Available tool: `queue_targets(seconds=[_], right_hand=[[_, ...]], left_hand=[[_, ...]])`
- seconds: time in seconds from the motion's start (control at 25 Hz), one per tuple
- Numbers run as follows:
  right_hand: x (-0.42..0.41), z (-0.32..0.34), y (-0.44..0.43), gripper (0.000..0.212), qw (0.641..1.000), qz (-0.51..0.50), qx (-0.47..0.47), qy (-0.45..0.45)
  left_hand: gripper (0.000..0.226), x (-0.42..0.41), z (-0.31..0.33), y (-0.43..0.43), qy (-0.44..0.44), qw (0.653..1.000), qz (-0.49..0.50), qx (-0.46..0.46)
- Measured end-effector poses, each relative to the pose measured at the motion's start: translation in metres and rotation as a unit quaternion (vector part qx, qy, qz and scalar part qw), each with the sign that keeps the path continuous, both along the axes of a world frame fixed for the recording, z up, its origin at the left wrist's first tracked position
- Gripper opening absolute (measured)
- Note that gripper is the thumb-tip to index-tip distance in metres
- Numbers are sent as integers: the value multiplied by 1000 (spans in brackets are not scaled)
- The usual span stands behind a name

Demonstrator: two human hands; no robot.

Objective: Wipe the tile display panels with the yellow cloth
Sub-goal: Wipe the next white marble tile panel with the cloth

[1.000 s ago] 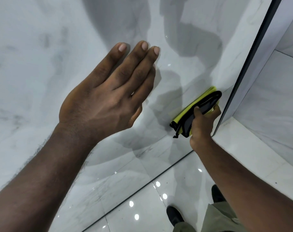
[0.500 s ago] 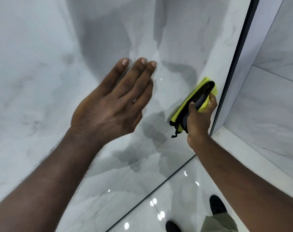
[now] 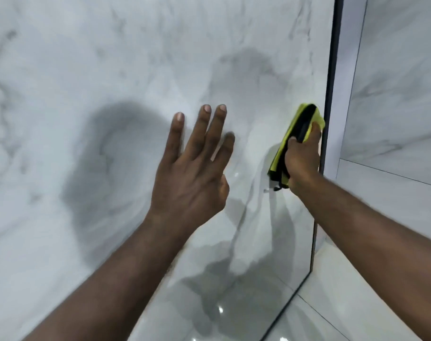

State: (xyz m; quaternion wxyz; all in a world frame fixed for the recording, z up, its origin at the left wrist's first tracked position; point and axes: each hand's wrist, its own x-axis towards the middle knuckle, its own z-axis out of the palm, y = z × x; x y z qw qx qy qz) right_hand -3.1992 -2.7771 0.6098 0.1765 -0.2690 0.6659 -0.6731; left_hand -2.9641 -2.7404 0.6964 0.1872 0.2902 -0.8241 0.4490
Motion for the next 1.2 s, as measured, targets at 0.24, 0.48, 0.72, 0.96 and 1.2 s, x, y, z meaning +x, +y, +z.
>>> queue_targets(seconds=[0.24,0.48,0.72,0.96,1.2], right_hand=[[1,16,-1,67,994,22,-69,85],[-21,20,-20,61,954,-6,-173,246],[-61,6,-35,63,950,24,-178,256],[-104,-16,-63,64,984,-24,-120,127],[-132,-92,-64,65,999,-28,7,-24]], left_hand=[[64,-6,-8,-7,-12,1000,6,-6],[71,-41,-9,-20,4,1000,-4,13],[70,-94,-4,-39,-8,1000,2,12],[63,-152,-18,-60,-29,999,1,17],[68,-202,-57,-84,-52,997,11,56]])
